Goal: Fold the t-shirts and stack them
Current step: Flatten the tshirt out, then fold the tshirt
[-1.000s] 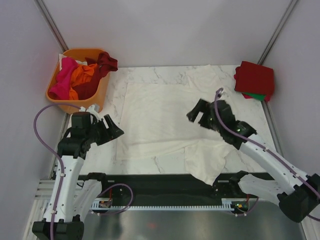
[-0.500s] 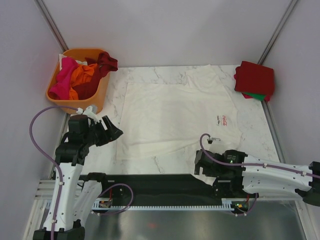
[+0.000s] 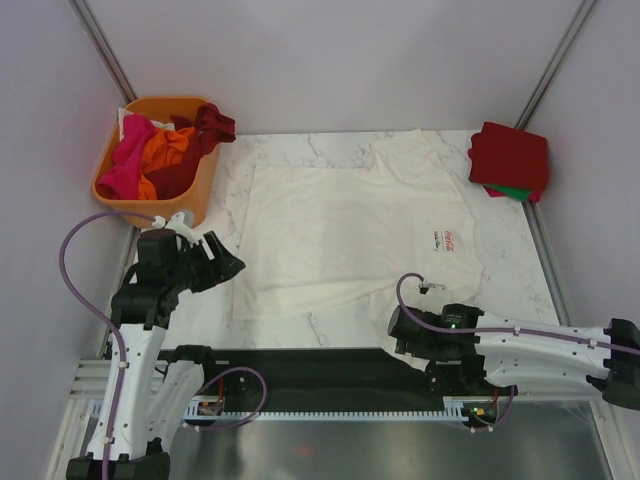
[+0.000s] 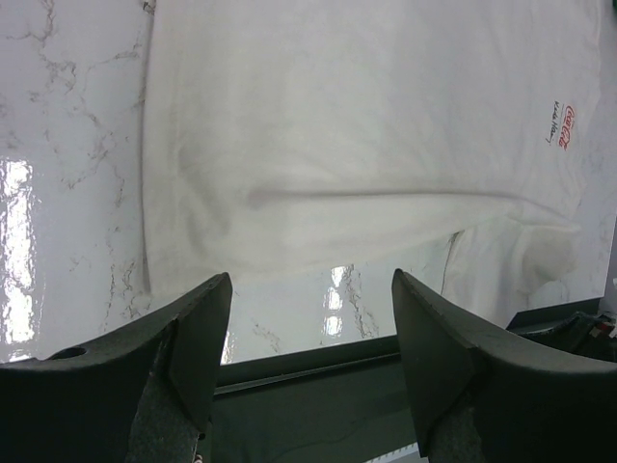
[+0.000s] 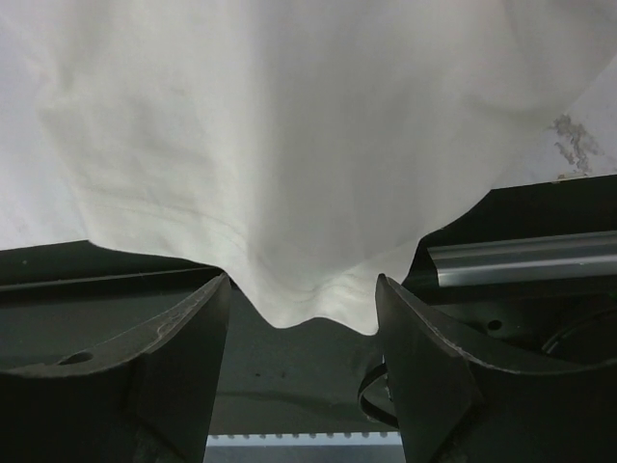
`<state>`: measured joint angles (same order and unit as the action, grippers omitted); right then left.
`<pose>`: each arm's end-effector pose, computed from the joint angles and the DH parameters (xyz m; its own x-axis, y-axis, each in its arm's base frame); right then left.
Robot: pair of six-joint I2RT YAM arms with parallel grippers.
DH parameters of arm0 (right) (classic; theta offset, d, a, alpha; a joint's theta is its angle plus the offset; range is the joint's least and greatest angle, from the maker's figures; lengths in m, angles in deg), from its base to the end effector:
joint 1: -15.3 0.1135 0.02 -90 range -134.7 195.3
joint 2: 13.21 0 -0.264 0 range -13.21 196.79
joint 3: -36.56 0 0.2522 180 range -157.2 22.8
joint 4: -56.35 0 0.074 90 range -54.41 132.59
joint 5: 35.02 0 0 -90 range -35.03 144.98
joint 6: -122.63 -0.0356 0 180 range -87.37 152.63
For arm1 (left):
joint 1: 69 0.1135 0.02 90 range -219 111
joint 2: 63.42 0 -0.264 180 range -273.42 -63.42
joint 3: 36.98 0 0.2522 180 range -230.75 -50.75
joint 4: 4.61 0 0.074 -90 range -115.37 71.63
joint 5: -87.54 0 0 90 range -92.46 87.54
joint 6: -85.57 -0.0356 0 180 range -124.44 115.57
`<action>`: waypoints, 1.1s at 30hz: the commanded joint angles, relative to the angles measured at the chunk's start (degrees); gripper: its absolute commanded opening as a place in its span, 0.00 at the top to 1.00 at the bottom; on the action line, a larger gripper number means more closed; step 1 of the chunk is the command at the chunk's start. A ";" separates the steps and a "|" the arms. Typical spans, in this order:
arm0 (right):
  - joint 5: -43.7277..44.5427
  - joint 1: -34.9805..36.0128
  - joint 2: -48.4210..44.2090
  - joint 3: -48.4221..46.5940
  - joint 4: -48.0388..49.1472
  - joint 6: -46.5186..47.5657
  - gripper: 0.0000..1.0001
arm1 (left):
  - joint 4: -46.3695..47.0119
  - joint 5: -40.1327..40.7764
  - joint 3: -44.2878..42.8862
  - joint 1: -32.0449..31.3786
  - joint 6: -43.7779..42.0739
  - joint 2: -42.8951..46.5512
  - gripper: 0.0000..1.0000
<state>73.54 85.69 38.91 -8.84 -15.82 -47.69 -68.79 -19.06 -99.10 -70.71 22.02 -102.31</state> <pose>0.0540 0.1178 0.1866 -0.9154 0.2152 -0.3403 0.1779 0.9744 0.1374 0.1276 -0.0140 0.3079 -0.6953 -0.4063 -0.5928 -0.0731 0.8606 -0.5041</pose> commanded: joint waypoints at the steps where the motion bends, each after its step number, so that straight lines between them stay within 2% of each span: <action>1: -0.03 0.45 1.23 1.49 2.60 -2.03 0.30 | 1.90 0.25 -0.16 0.31 -1.06 0.40 0.25; 9: -1.51 0.10 1.84 4.65 6.90 -2.74 0.36 | 1.99 -0.36 -0.25 0.31 -1.32 0.05 0.25; 12: -2.04 0.10 2.46 6.06 8.40 -2.83 0.43 | 2.07 -0.28 -0.33 0.31 -1.32 0.31 0.25; 15: -1.61 0.01 1.67 6.50 8.49 -2.92 0.58 | 1.99 -0.36 -0.16 0.31 -1.32 0.31 0.25; 16: -1.34 0.01 1.24 6.41 8.49 -2.92 0.69 | 2.07 -0.19 -0.16 0.31 -1.23 0.05 0.25; 18: -0.90 0.01 0.97 6.24 8.32 -2.48 0.78 | 1.90 0.16 -0.16 0.31 -1.06 -0.22 0.24; 19: -0.47 0.10 0.71 5.63 8.05 -2.31 0.88 | 1.90 1.30 -0.07 0.31 -0.71 -0.74 0.23; 20: 0.23 0.01 0.53 5.19 7.88 -2.13 0.90 | 1.55 1.57 -0.16 0.14 -0.62 -0.92 0.20; 22: 1.29 0.01 0.70 3.35 6.82 -1.17 0.93 | 0.59 2.27 -0.85 -0.13 0.34 -2.84 0.17; 23: 2.08 0.01 0.79 2.73 6.65 -0.73 0.93 | -0.81 2.45 -1.03 -0.56 1.31 -3.81 0.10; 24: 2.43 0.01 0.97 2.29 6.47 -0.20 0.93 | -1.44 2.36 -0.95 -1.00 2.36 -4.78 0.09; 28: 4.10 0.01 2.72 -0.26 6.20 2.17 0.93 | -1.89 5.33 2.55 -7.49 11.04 -9.70 0.08; 29: 4.46 0.01 2.90 -0.53 6.21 2.53 0.93 | -2.14 6.92 2.48 -11.95 12.64 -10.41 0.08; 30: 5.33 0.01 2.90 -1.31 6.29 2.97 0.93 | -2.06 8.24 3.09 -13.82 14.48 -11.37 0.08; 33: 6.30 -0.16 2.99 -2.37 6.38 4.99 0.93 | -1.71 9.66 6.85 -16.65 20.73 -11.64 0.09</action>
<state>76.23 85.62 41.84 -8.44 -9.06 -45.35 -69.33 -13.22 -95.04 -85.45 33.54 -114.34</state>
